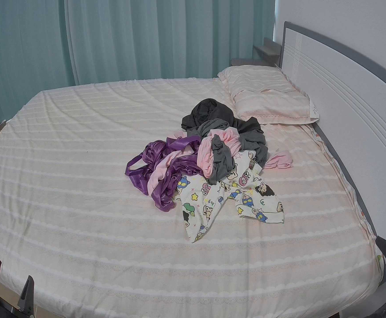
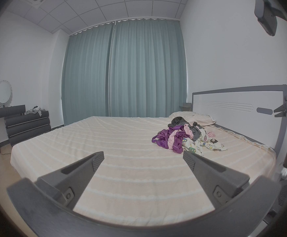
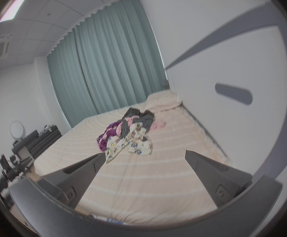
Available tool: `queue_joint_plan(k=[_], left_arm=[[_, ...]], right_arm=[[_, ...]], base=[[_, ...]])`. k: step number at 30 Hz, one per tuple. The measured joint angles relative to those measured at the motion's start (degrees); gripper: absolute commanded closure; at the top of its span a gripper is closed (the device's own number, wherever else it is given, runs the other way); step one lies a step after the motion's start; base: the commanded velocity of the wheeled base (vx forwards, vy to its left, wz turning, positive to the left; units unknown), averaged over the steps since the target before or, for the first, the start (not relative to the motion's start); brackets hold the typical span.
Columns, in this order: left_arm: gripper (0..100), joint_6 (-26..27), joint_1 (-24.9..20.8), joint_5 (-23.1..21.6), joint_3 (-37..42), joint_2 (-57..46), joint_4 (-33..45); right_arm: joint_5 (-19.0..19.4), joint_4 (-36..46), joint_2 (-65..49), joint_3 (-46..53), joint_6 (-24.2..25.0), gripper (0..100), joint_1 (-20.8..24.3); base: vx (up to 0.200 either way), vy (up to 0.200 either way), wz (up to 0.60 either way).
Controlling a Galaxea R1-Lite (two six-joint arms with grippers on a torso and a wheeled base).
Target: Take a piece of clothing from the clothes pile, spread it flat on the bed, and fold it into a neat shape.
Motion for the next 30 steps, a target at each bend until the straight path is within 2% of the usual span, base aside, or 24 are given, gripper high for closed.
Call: queue_joint_plan(k=[10, 14, 22, 30], left_arm=[[0, 0.0, 0.0, 0.0, 0.0, 0.0, 0.0], [0, 0.0, 0.0, 0.0, 0.0, 0.0, 0.0], [0, 0.0, 0.0, 0.0, 0.0, 0.0, 0.0], [0, 0.0, 0.0, 0.0, 0.0, 0.0, 0.0]], right_arm=[[8.5, -8.1, 22.1, -1.4, 6.7, 0, 0.5], [10.2, -12.8, 31.4, -2.8, 8.5, 0, 0.8], [11.1, -19.7, 49.5, -8.2, 10.6, 0, 2.6], [8.4, -23.6, 65.1, -17.7, 14.5, 0, 5.7]], base=[[0.0, 0.0, 0.0], [0.0, 0.0, 0.0], [0.0, 0.0, 0.0], [0.0, 0.0, 0.0]])
